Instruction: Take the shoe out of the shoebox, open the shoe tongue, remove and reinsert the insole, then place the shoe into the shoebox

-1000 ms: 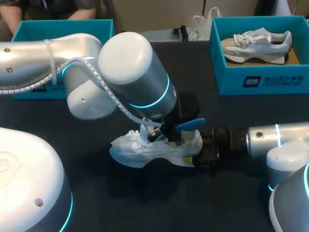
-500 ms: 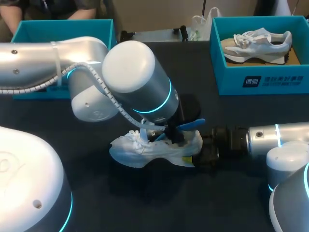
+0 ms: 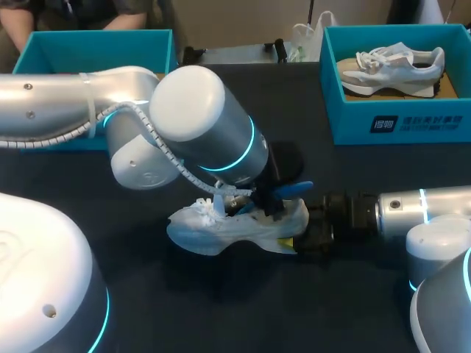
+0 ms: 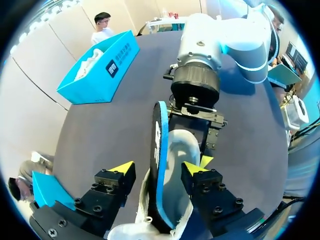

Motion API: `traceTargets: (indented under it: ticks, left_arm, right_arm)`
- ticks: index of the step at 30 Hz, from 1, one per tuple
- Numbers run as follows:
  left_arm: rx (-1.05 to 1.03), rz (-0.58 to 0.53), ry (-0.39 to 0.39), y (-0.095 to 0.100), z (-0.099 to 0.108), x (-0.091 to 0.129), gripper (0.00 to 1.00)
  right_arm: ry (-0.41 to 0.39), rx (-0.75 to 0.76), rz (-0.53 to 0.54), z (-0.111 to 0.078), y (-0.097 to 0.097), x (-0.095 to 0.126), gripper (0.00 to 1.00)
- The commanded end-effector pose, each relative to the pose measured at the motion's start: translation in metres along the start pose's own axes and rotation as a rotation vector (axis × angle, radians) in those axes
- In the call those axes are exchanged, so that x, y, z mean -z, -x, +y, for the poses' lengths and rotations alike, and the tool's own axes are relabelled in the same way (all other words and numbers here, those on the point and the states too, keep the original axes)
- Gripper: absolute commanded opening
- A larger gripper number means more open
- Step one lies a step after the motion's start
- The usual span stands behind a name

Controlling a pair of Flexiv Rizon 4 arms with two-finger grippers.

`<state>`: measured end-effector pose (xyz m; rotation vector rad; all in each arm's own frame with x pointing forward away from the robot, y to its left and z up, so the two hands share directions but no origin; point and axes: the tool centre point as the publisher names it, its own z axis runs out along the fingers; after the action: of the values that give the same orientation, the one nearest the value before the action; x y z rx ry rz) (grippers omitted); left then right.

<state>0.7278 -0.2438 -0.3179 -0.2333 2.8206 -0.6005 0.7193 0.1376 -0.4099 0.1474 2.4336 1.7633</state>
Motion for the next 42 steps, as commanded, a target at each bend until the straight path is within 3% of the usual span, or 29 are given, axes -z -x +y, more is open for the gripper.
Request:
traceTargets:
  ticks: [1,25,27,28,29,42]
  left_arm:
    - [0.008,0.014,-0.025,0.002,0.007,-0.006,0.54]
    - [0.025,0.043,-0.072,0.002,0.004,-0.013,0.38]
    - [0.023,0.041,-0.072,0.002,0.003,-0.013,0.31]
    - [0.025,0.041,-0.072,0.002,0.003,-0.014,0.19]
    - [0.027,0.04,-0.071,0.002,0.003,-0.015,0.0]
    - [0.046,0.081,-0.092,0.005,-0.005,-0.007,0.0]
  right_arm:
    - [-0.004,0.0,-0.001,0.002,-0.001,0.0,0.0]
    - [-0.004,0.0,-0.001,0.002,-0.001,0.0,0.0]
    - [-0.004,0.0,-0.001,0.002,-0.001,0.0,0.0]
    - [-0.004,0.0,-0.001,0.002,-0.001,0.0,0.0]
    - [-0.004,0.0,-0.001,0.002,-0.001,0.0,0.0]
    - [-0.004,0.0,-0.001,0.002,-0.001,0.0,0.0]
